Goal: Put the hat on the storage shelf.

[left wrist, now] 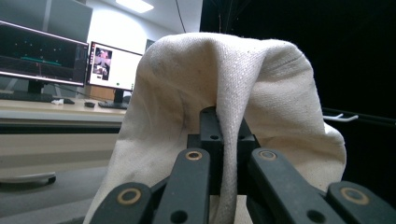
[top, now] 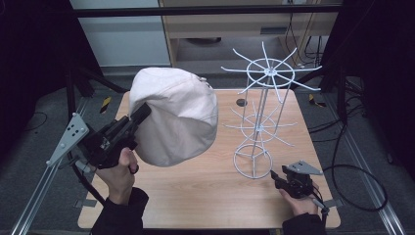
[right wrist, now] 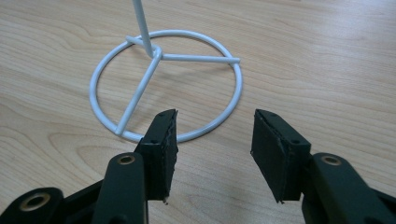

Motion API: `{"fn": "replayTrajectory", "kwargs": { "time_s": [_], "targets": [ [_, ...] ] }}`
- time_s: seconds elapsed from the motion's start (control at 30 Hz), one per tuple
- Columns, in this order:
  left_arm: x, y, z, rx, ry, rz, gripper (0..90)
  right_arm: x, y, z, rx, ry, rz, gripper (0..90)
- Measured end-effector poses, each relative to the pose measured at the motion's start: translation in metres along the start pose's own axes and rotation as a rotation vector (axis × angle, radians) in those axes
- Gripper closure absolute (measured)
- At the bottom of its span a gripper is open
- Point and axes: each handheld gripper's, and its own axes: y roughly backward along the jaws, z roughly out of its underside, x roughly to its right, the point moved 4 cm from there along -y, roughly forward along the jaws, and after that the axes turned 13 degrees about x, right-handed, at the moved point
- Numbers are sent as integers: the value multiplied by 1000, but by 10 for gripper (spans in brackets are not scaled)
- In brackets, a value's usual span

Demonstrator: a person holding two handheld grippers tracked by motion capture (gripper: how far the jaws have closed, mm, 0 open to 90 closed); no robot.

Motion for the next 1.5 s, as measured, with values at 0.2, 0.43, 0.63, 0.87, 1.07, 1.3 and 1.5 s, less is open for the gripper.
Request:
{"fn": "replayTrajectory", "kwargs": {
  "time_s": [0.2, 0.43, 0.63, 0.87, 1.07, 1.3, 1.5],
  "targets": [
    [6, -7, -8, 22, 2, 12, 882, 0, 0, 0, 0, -2, 1, 505],
    [14, -12, -16, 48, 13, 31, 882, 0, 0, 0, 0, -6, 0, 505],
    [23, -20, -19, 59, 21, 56, 882, 0, 1, 0, 0, -21, -4, 505],
    [28, -28, -17, 60, 28, 66, 882, 0, 1, 0, 2, -16, -6, 505],
    [36, -36, -18, 61, 28, 81, 881, 0, 1, 0, 2, -17, -7, 506],
    [46, -49, -18, 63, 36, 96, 881, 1, 1, 0, 5, -19, -3, 506],
    [56, -62, -11, 47, 41, 115, 882, 2, 1, 0, 9, -17, -4, 506]
  ]
}}
